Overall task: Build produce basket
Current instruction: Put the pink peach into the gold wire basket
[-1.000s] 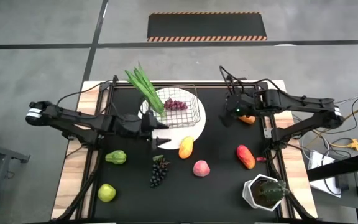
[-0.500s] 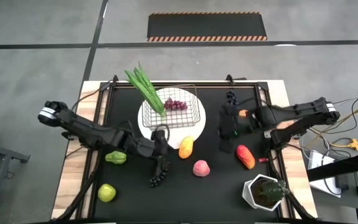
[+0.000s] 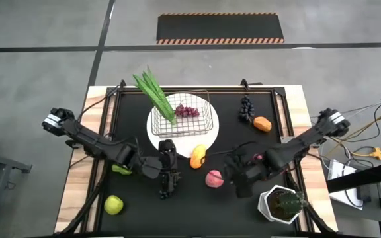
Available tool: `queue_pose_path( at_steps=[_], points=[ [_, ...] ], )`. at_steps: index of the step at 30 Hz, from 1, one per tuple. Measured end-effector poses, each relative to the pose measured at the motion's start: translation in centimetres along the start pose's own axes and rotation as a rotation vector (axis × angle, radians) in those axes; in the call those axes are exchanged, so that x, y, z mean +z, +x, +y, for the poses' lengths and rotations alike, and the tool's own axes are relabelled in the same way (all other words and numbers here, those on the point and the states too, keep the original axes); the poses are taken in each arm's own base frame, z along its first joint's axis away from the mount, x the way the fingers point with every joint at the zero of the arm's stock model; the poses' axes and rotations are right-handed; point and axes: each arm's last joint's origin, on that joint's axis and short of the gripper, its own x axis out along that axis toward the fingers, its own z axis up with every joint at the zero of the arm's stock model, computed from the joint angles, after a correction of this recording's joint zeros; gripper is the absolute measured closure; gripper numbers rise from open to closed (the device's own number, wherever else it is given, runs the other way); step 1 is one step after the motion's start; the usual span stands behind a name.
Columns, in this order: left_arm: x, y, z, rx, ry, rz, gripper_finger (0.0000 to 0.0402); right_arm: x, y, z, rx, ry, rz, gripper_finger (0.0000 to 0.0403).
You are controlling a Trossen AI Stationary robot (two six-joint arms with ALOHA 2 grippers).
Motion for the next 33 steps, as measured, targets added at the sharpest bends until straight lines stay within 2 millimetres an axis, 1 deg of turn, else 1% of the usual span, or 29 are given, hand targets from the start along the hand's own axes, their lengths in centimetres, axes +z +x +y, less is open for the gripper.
queue_pose_path(
  at_steps=[3, 7, 10, 12, 14, 18, 24, 29, 33],
  points=[
    [-0.1, -0.2, -0.3, 0.01, 0.005, -0.005, 0.0127, 0.0, 2.2, 0.5, -0.023, -0.022, 0.074, 0.0184],
    [-0.1, -0.3, -0.6, 0.015, 0.007, -0.016, 0.0127, 0.1, 4.8, 1.3, -0.046, -0.036, 0.118, 0.0105],
    [-0.1, -0.4, -0.7, 0.014, 0.008, -0.017, 0.0127, 0.2, 6.4, 1.6, -0.056, -0.057, 0.144, 0.006],
    [-0.2, -0.4, -0.8, 0.016, 0.011, -0.016, 0.0127, 0.2, 7.4, 1.6, -0.061, -0.075, 0.167, 0.0041],
    [-0.2, -0.4, -0.8, 0.017, 0.011, -0.015, 0.0127, 0.3, 8.3, 1.7, -0.055, -0.096, 0.175, 0.0034],
    [-0.4, -0.4, -0.7, 0.037, 0.014, -0.014, 0.0127, 1.0, 9.6, 1.4, -0.034, -0.096, 0.135, 0.0034],
    [-0.8, -0.3, -0.7, 0.04, 0.02, -0.004, 0.0127, 1.4, 10.6, 0.3, -0.037, -0.065, 0.148, 0.0033],
    [-0.9, -0.2, -0.7, 0.041, 0.022, 0.0, 0.0127, 1.7, 11.6, 0.5, 0.047, -0.058, 0.143, 0.0036],
    [-1.0, -0.2, -0.6, 0.041, 0.023, 0.001, 0.0127, 1.6, 12.6, 0.5, 0.053, -0.056, 0.151, 0.0047]
  ],
)
